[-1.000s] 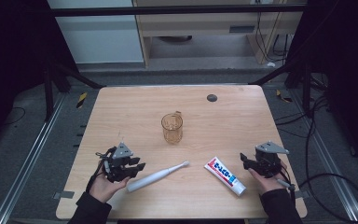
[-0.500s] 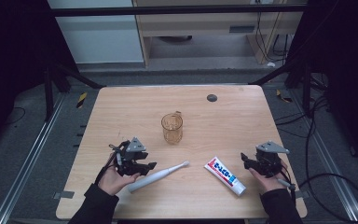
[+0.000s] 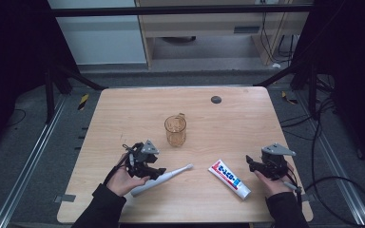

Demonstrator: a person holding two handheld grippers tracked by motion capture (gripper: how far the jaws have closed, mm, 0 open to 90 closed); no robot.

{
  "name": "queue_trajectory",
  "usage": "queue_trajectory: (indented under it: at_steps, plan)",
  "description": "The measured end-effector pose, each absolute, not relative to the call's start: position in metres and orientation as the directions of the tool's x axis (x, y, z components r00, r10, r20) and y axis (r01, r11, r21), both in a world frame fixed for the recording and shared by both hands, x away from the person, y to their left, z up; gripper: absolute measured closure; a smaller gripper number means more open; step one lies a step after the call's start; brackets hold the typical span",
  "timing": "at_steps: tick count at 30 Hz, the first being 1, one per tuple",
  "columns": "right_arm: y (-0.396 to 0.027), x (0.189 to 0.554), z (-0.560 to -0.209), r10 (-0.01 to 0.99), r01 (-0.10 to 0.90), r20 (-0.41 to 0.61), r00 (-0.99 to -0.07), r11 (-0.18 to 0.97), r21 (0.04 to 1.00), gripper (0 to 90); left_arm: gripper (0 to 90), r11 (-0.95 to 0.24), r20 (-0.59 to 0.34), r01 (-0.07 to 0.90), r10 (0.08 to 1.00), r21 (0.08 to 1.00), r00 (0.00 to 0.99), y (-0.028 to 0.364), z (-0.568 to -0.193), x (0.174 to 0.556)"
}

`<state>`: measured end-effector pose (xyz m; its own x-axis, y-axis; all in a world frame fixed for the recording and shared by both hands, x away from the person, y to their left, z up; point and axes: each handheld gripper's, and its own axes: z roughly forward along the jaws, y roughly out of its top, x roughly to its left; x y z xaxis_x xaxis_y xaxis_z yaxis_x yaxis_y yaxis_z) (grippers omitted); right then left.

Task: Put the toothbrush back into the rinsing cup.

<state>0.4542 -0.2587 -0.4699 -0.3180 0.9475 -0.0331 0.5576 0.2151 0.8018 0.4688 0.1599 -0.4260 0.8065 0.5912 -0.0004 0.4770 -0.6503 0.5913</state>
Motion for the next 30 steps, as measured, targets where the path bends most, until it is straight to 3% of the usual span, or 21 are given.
queue_trajectory:
  at_steps: [30]
  plan:
    - [-0.257, 0.457, -0.472, 0.941, 0.566, -0.031, -0.336, 0.229, 0.792, 34.4, 50.8, -0.772, 0.023, 0.455, 0.517, 0.443, 0.856, 0.139, -0.448, 0.471]
